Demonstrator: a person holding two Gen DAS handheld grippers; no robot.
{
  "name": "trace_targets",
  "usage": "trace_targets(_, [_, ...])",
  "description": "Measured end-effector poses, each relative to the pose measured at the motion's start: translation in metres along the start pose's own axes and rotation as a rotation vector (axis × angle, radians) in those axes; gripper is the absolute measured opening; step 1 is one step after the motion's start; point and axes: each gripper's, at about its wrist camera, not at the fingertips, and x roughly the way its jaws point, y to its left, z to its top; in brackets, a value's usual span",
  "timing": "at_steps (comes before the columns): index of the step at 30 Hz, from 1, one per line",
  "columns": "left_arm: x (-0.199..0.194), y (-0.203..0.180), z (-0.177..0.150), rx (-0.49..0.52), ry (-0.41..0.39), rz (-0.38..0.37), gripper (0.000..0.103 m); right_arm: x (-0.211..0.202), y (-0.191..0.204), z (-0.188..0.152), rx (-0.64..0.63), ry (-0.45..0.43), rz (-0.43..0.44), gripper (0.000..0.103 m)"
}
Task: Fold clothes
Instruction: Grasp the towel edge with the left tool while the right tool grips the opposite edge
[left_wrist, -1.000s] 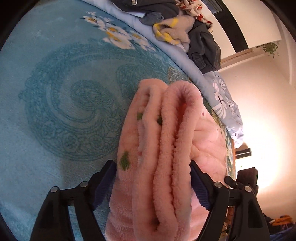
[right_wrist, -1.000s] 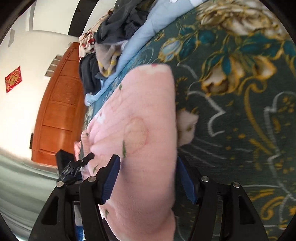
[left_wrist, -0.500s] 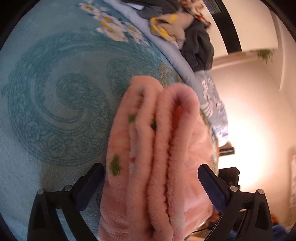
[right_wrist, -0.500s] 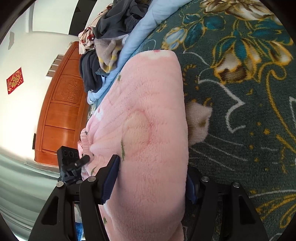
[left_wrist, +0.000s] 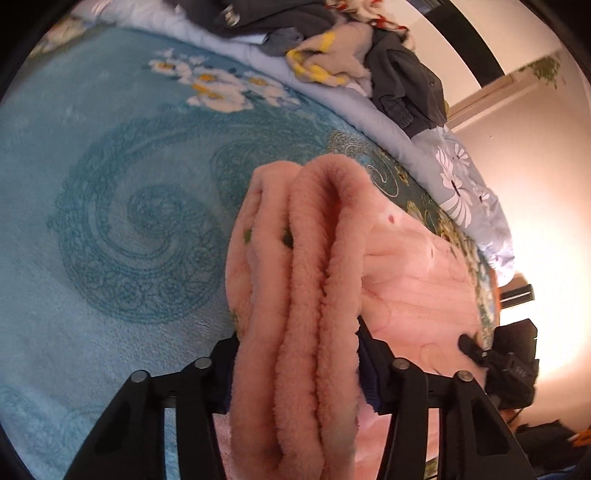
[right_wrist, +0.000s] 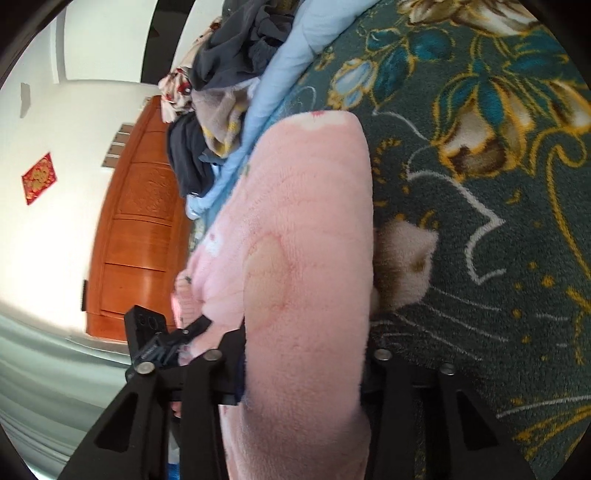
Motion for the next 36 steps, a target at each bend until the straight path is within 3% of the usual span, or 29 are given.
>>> trace_targets(5, [0.005,-0.041,-0.001,0.028,-0.012,-0.058,0.046,-0.027,0.015,0.012,-0.09,-0.014,0.062,0.033])
trace_targets(9, [0.037,-0.088,0.011,0.063,0.012,-0.123,0.046,-0.068,0.01,0.034,-0.152,-0.054,0.057,0.033])
trace_targets(17, [0.126,-0.214,0.038,0.18,0.122,-0.236,0.046,-0.175,-0.039,0.103,-0.187,-0.158,-0.068,0.033])
trace_targets(23, [0.178,-0.281,0.053,0.236,0.169,-0.252,0.046,-0.247,-0.084,0.152,-0.146,-0.224,-0.12,0.033])
trace_targets(28, [0.195,-0.318,0.065,0.284,0.145,-0.227,0.046,-0.293,-0.104,0.184,-0.145,-0.294,-0.129,0.033])
trace_targets(36, [0.221,-0.323,0.09,0.295,0.178,-0.129,0.046,-0.291,-0.13,0.215,-0.097,-0.355,-0.128,0.033])
